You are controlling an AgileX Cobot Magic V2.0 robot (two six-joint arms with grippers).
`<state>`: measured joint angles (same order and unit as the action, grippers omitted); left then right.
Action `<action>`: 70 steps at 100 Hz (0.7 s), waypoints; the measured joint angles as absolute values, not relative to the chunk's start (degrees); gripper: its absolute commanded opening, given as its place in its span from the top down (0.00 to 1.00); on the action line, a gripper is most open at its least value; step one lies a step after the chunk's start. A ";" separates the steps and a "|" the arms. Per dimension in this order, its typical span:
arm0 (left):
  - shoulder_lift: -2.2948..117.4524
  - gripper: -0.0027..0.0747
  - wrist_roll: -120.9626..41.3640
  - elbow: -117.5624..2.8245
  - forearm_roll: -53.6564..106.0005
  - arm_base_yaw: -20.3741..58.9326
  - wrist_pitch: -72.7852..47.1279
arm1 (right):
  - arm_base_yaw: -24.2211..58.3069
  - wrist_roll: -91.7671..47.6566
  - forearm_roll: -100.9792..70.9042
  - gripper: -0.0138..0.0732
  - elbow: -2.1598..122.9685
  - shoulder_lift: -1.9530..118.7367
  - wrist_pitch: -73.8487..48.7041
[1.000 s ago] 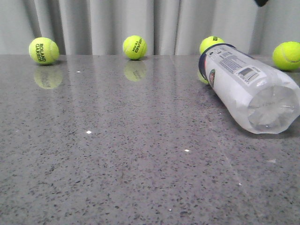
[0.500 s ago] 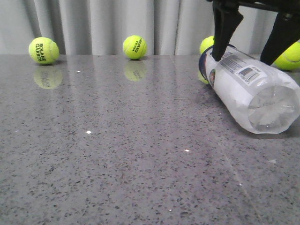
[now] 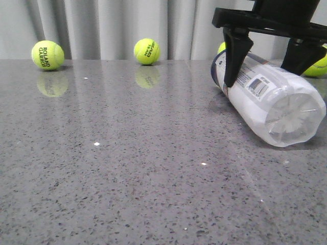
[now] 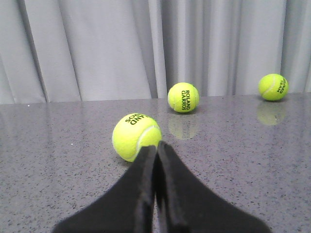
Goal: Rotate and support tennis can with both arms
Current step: 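Lower the open right gripper over the can's middle and close it, then lift the can with the right gripper and swing it across the table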
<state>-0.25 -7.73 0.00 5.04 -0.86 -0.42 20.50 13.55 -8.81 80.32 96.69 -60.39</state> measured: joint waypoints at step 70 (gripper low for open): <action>-0.25 0.99 -7.73 0.00 5.04 -0.86 -0.42 | 25.28 -13.09 -7.98 0.38 93.86 97.65 -65.74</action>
